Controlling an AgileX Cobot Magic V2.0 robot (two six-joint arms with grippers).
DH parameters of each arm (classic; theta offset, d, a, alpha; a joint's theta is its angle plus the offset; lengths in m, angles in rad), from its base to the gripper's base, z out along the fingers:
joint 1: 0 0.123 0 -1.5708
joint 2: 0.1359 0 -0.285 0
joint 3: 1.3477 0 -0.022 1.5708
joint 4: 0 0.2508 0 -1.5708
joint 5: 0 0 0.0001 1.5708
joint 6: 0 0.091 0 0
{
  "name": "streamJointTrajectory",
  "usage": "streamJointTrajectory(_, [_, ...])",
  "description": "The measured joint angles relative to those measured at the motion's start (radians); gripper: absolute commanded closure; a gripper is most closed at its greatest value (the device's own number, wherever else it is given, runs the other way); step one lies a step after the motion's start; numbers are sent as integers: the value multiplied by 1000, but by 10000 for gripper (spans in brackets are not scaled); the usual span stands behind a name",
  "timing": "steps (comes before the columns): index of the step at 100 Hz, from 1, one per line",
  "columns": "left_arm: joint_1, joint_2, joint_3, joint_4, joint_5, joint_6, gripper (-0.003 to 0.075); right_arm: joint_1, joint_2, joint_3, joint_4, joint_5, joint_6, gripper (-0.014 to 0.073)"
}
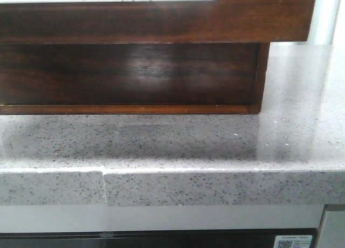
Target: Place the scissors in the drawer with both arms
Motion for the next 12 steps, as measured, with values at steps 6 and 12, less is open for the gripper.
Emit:
streamJointTrajectory(6, [0,0,0,0,0,0,741,0,0,0,0,-2,0,662])
streamJointTrajectory(12, [0,0,0,0,0,0,741,0,0,0,0,-2,0,662])
